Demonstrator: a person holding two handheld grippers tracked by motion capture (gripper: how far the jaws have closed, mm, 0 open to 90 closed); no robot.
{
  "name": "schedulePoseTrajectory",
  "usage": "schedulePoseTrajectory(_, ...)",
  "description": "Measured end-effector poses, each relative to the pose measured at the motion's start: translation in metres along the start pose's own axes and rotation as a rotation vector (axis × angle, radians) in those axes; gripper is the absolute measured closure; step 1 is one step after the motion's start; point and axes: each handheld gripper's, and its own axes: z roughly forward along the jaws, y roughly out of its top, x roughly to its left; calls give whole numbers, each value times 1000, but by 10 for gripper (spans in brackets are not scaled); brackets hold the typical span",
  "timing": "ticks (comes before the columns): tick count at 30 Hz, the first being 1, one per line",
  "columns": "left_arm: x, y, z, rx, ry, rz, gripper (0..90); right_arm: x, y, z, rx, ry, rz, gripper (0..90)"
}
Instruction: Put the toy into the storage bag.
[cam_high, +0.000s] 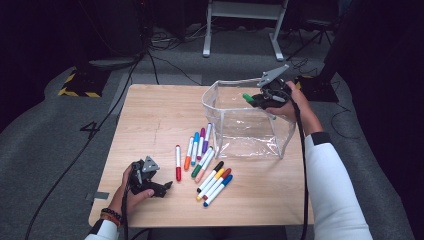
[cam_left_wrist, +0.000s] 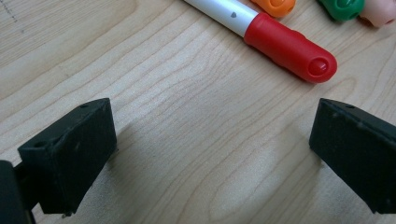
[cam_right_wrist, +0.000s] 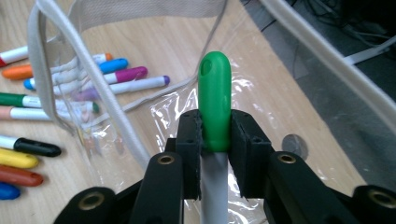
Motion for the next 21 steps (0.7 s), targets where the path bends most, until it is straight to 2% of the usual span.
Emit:
schedulePoseTrajectory(5,-2,0,0,0,-4,4,10,3,1,6,50,55,-17,744)
schedulePoseTrajectory(9,-3,0,0,-3,-6,7,10,5,1,2,61,102,-28,744)
schedulePoseTrajectory(14,-3,0,0,0,-7,9,11,12,4,-2,98,160,-68,743)
schedulePoseTrajectory(19,-4,0,0,-1,-9,9,10,13,6,-2,107,155,-60,734)
schedulePoseTrajectory(21,-4,0,0,-1,-9,9,10,12,5,-2,93,130,-52,673)
